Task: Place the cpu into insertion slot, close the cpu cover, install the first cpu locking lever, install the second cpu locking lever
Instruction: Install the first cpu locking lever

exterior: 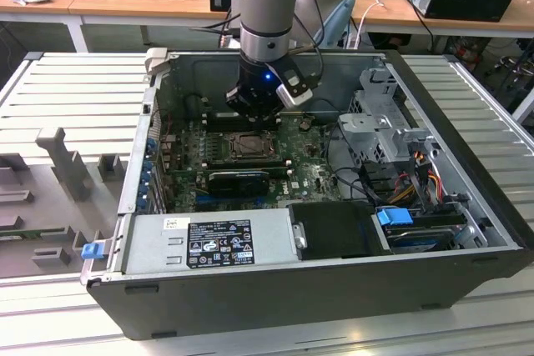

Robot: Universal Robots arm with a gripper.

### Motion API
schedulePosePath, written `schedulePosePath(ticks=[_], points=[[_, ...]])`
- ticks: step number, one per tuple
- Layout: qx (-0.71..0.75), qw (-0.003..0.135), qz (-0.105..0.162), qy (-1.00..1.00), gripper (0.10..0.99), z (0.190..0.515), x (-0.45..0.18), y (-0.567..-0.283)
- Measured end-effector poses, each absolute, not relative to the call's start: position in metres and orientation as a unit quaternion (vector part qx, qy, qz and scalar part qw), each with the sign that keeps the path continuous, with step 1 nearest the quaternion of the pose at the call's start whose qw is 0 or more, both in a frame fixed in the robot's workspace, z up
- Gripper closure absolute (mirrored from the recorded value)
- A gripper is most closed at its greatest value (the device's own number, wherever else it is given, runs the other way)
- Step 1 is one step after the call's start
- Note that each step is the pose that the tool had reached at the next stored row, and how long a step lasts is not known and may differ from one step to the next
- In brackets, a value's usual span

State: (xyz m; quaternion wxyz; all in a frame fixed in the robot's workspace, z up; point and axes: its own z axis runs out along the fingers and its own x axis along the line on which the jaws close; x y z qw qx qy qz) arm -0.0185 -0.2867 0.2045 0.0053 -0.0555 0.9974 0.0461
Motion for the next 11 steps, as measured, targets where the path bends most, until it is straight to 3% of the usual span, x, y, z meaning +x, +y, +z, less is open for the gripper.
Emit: schedulePosePath(ticks=[11], points=[[-0.056, 0.004, 0.030, 0.998, 0.980, 0.2016, -0.0171, -0.2859]])
